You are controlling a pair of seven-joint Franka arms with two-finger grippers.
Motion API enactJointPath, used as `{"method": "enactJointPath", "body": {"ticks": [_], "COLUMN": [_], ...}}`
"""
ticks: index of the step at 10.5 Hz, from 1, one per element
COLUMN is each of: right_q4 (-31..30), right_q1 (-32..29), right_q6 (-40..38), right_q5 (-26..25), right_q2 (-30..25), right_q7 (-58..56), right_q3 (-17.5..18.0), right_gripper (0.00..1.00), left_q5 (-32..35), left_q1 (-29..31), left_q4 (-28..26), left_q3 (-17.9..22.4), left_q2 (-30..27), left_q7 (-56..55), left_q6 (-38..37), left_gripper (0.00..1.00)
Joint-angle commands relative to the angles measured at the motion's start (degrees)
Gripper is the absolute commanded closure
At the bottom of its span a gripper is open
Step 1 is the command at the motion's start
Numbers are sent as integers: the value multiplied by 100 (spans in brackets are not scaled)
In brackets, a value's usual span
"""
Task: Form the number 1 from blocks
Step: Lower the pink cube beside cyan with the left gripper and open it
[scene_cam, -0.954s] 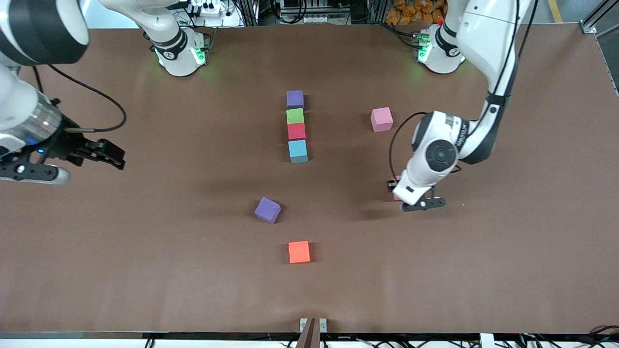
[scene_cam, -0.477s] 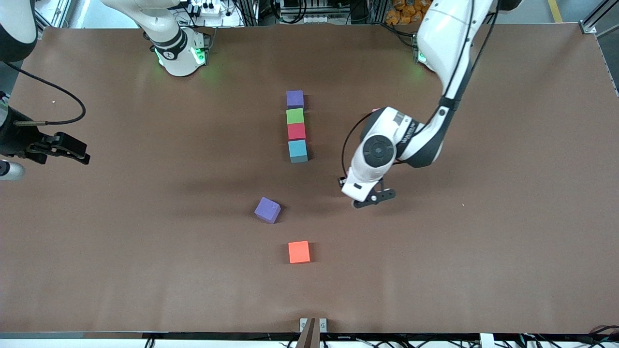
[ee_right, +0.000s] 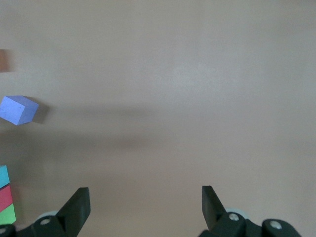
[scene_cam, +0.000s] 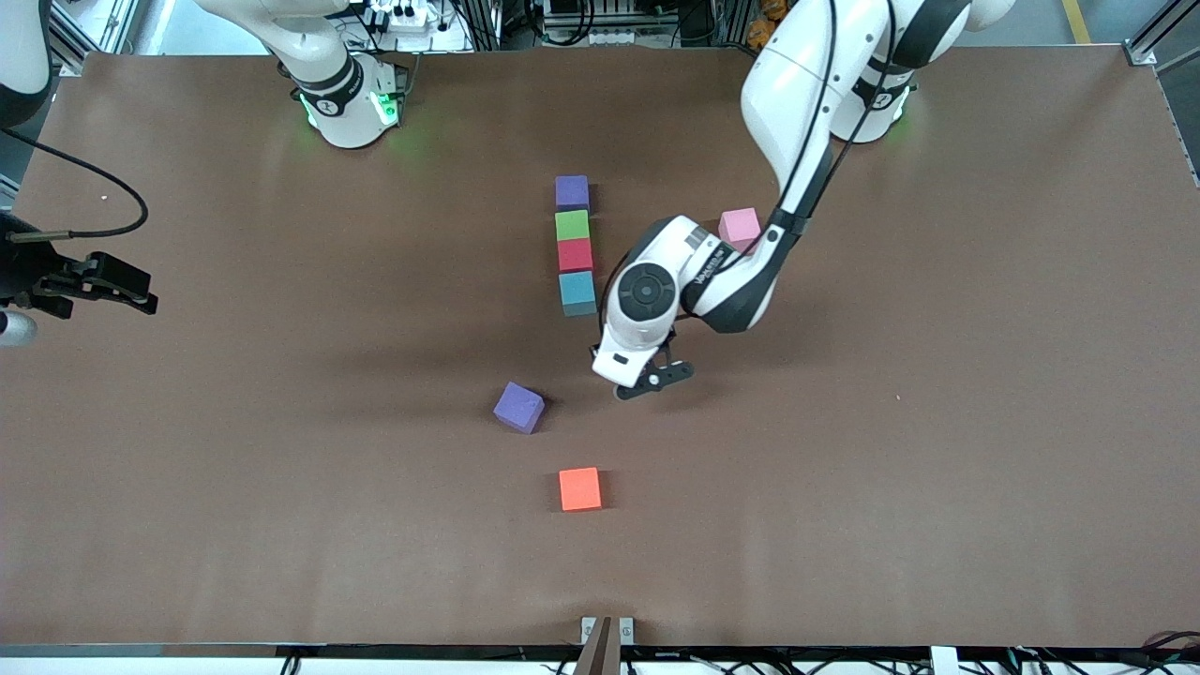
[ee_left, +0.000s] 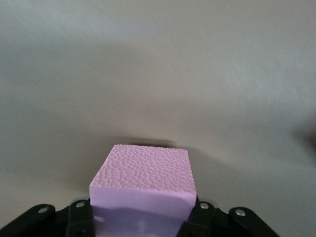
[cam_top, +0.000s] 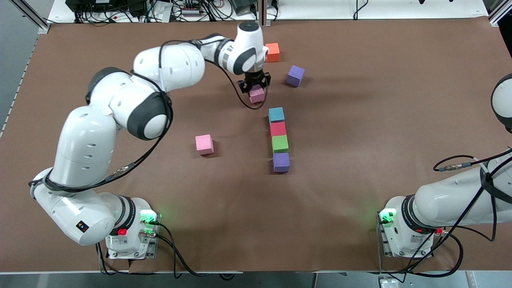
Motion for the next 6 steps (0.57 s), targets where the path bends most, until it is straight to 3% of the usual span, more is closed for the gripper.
{"method": "enactJointPath", "body": {"ticks": [1,6], "right_q4": [-167,-158], "right_q1": [-5,-41], "right_q6": [-4,40], "right_q5": [70,123], "right_q2": [-129,-24], "right_q7": [-40,-4], "right_q3": [-100,-109], "right_gripper": [0,0], "left_q5": [-144,-144], "left_q1": [-279,-569], "left_q4": [300,291], "left_q3": [74,65], "left_q2": [282,424], "left_q7": [-152,-327], "left_q6": [-97,264], "left_gripper": [100,100]}}
